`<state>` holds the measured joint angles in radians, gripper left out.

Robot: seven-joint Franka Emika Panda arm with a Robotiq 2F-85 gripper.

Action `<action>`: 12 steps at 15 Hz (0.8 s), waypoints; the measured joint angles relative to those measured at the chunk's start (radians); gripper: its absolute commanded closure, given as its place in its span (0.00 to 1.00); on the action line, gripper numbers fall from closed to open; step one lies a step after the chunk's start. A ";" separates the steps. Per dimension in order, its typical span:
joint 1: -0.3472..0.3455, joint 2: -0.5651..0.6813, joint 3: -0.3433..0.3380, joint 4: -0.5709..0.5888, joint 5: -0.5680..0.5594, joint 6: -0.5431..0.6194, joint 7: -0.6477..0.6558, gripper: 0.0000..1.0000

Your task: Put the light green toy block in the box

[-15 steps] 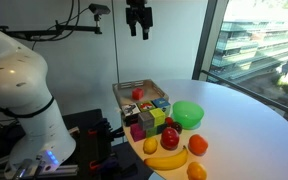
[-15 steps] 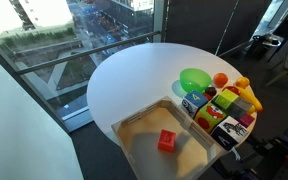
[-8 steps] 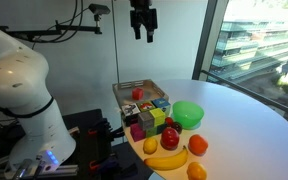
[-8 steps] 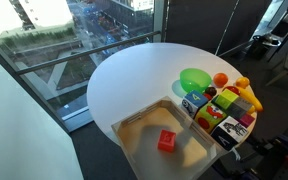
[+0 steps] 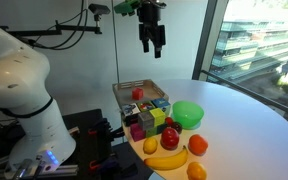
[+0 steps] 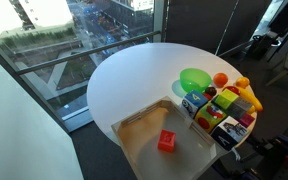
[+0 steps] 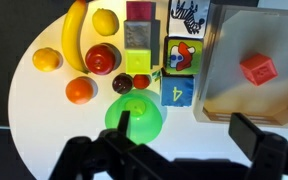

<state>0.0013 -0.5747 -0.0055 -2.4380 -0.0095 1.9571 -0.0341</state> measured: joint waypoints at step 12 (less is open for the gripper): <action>-0.036 0.160 -0.039 -0.166 -0.006 0.180 -0.002 0.00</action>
<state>-0.0350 -0.4151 -0.0444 -2.6038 -0.0153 2.1373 -0.0363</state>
